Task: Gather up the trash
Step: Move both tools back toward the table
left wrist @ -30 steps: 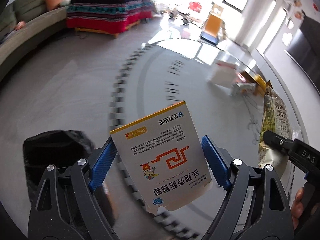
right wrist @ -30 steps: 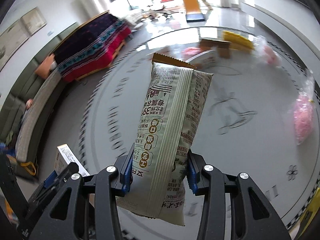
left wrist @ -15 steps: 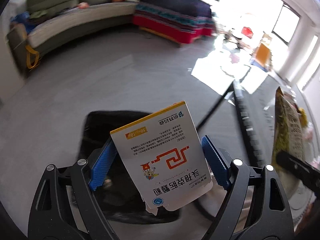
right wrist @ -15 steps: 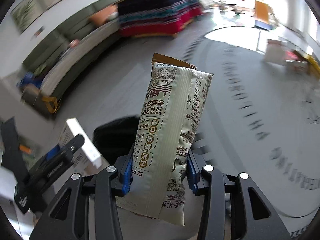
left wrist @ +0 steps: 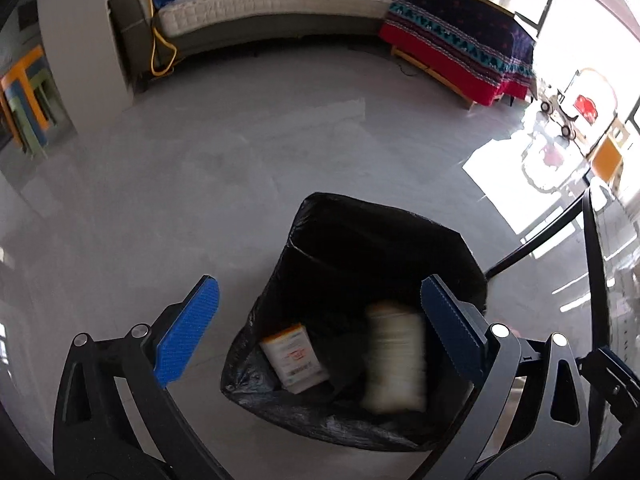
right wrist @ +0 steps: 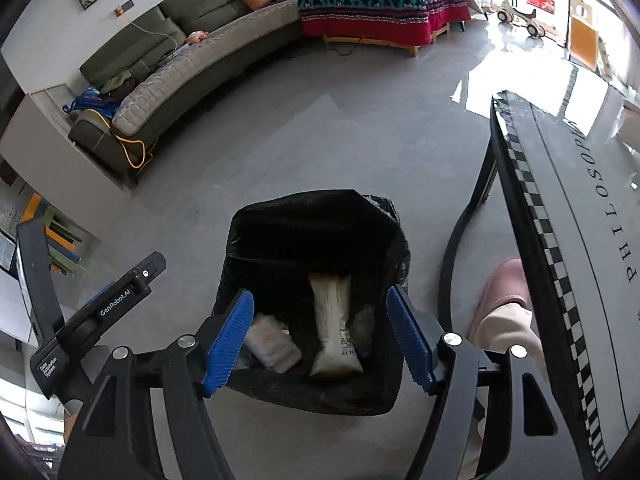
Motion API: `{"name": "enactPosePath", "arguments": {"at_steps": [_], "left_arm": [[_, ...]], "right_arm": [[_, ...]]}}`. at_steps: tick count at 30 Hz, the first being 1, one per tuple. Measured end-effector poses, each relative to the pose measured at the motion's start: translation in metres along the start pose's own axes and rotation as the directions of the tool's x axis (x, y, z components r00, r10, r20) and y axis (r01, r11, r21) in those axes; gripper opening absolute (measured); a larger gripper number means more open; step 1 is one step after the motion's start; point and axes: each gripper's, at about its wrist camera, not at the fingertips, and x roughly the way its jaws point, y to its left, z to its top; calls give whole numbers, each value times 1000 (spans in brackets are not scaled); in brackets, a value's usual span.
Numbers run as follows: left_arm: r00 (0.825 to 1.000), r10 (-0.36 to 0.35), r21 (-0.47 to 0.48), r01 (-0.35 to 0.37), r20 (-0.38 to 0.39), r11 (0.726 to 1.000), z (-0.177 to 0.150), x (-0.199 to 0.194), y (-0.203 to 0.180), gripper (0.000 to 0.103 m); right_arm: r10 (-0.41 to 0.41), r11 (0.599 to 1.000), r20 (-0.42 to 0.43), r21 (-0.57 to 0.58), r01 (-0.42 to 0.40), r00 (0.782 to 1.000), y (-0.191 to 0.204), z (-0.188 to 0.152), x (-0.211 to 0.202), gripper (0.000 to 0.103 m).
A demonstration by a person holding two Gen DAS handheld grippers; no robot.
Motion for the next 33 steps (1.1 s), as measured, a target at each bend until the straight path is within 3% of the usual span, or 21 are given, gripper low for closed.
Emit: {"name": "enactPosePath", "arguments": {"at_steps": [4,13,25,33], "left_arm": [[1000,-28,27,28,-9,999,-2,-2,-6,98],[990,-142,172,144,-25,975,-13,-15,-72,98],[948,-307,327,316,-81,891,-21,-36,-200,98],[923,-365,445,380,-124,811,-29,-42,-307,98]], "right_arm": [[-1,1000,19,9,1,1000,-8,-4,-8,70],[-27,997,71,72,22,997,-41,-12,-35,70],[-148,965,143,240,110,979,-153,-9,-91,70],[-243,917,153,358,175,958,-237,3,-123,70]]}}
